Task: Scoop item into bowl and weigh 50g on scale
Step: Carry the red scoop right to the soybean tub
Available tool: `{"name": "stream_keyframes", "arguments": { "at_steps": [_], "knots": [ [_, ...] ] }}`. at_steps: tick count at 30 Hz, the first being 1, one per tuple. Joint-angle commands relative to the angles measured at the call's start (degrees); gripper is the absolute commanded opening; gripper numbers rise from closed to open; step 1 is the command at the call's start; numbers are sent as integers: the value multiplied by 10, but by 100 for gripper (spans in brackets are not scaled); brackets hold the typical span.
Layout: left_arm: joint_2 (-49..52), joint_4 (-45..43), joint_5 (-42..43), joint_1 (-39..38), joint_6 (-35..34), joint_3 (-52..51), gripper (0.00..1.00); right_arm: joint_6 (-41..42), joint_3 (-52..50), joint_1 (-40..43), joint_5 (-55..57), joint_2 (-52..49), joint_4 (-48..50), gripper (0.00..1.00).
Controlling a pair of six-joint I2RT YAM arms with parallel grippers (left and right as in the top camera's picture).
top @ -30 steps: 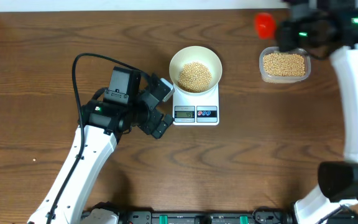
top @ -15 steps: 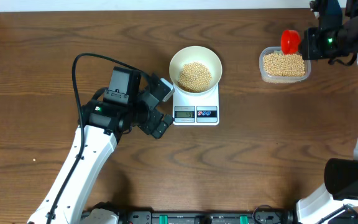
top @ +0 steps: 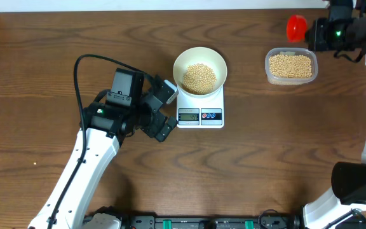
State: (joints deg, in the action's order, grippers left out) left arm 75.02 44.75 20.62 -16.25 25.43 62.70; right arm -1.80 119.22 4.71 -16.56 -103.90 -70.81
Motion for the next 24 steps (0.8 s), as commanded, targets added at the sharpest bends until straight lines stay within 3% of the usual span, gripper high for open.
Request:
{"name": "stream_keyframes", "arguments": {
  "at_steps": [1,7,12,20,24],
  "knots": [
    [2,0,-6,-1,-5,5,95,75,3,2,40,-3,5,1],
    [2,0,-6,-1,-5,5,95,137,3,1,46,-3,6,1],
    [2,0,-6,-1,-5,5,95,139,3,-3,47,-3,6,1],
    [2,0,-6,-1,-5,5,95,45,-2,-3,47,-3,5,1],
    [2,0,-6,-1,-5,5,95,41,-10,-3,66,-4,5,1]
  ]
}}
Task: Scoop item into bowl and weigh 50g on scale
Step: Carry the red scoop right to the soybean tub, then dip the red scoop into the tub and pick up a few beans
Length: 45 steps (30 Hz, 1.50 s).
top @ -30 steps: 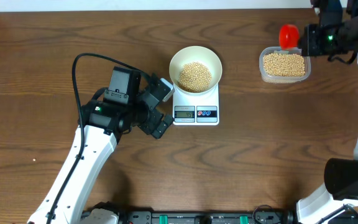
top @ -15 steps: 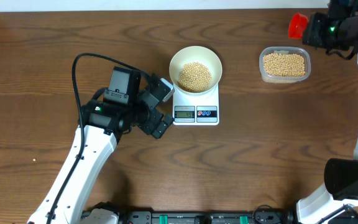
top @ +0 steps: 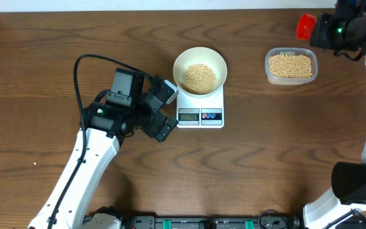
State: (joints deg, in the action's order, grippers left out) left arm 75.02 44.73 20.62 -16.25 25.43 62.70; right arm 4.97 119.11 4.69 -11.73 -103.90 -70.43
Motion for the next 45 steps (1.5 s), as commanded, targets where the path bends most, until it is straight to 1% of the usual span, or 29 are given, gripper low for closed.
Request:
{"name": "stream_keyframes", "arguments": {
  "at_steps": [1,8,13,19,25,34,45],
  "knots": [
    [2,0,-6,-1,-5,5,95,-27,-16,-3,22,-4,2,1],
    [2,0,-6,-1,-5,5,95,-27,-77,-2,48,-6,15,1],
    [2,0,-6,-1,-5,5,95,-28,-146,-3,47,-7,73,1],
    [2,0,-6,-1,-5,5,95,-46,-209,-2,36,-7,108,1],
    [2,0,-6,-1,-5,5,95,-53,-238,-2,34,-8,125,1],
    [2,0,-6,-1,-5,5,95,-55,-308,-2,7,-8,193,1],
    [2,0,-6,-1,-5,5,95,-52,-333,-3,-31,-13,224,1]
  ]
}}
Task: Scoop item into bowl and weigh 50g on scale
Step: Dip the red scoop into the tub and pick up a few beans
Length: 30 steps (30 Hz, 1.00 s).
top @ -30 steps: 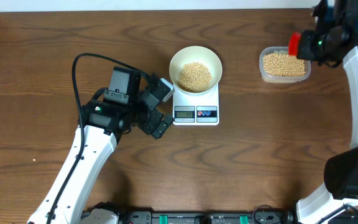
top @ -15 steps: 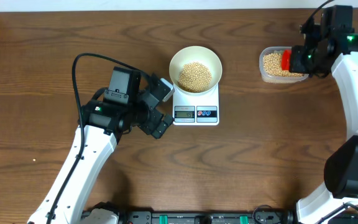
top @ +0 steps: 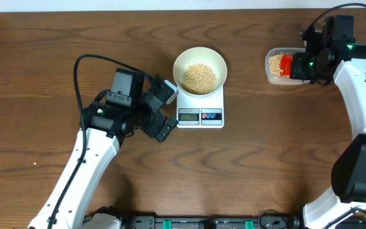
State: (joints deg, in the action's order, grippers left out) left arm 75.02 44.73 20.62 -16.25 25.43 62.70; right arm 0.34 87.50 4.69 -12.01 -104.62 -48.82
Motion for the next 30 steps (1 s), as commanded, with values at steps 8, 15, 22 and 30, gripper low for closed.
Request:
{"name": "stream_keyframes", "arguments": {
  "at_steps": [8,15,22,30],
  "knots": [
    [2,0,-6,-1,-5,5,95,0,-21,13,-59,-6,19,1],
    [2,0,-6,-1,-5,5,95,9,-5,55,-103,0,21,1],
    [2,0,-6,-1,-5,5,95,8,-2,84,-145,9,16,1],
    [2,0,-6,-1,-5,5,95,0,15,90,-189,23,17,1]
  ]
}}
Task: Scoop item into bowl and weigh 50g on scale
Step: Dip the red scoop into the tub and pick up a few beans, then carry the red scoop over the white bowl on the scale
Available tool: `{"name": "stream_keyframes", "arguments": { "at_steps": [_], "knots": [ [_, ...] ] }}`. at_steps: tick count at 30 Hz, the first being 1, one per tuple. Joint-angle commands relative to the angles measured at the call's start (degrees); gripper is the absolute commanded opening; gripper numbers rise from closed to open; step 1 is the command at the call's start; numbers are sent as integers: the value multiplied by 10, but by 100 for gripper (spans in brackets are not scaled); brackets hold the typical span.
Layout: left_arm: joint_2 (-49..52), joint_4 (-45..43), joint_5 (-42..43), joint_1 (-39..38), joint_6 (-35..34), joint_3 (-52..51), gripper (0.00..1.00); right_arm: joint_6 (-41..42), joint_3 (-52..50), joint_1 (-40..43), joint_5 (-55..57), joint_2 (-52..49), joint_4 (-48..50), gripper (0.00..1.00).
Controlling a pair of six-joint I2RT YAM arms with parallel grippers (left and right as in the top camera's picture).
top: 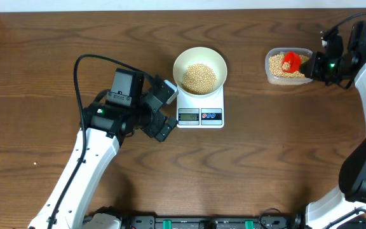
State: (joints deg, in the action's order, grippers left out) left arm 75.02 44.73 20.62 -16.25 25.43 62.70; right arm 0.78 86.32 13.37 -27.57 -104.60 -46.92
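A cream bowl (pixel 178 63) holding a heap of soybeans (pixel 199 77) stands on the white scale (pixel 200 109) at the table's middle. At the back right a clear container (pixel 273 66) is filled with more soybeans. A red scoop (pixel 290 62) lies with its head in those beans. My right gripper (pixel 311 65) is shut on its handle from the container's right side. My left gripper (pixel 169 109) is open just left of the scale, with nothing between its fingers.
The left arm's black cable (pixel 84 60) loops over the table behind the left wrist. The table's back edge (pixel 170 9) runs close behind the bowl and container.
My right wrist has moved to the right, off the container's right side. The red scoop stays in the container's beans, now reaching in from the right. The left arm is unchanged.
My right gripper held the red scoop above the table's back edge, behind the container. Then the scoop was a little further right. Then it was down in the container's beans, where it still sits. The left gripper stayed open beside the scale throughout.
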Motion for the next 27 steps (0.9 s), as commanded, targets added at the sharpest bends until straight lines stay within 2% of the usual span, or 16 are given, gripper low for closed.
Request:
{"name": "stream_keyframes", "arguments": {
  "at_steps": [1,13,27],
  "knots": [
    [2,0,-6,-1,-5,5,95,-4,31,3,-42,24,-3,1],
    [2,0,-6,-1,-5,5,95,-4,55,-6,-223,29,10,1],
    [2,0,-6,-1,-5,5,95,19,55,-95,-236,29,80,1]
  ]
}}
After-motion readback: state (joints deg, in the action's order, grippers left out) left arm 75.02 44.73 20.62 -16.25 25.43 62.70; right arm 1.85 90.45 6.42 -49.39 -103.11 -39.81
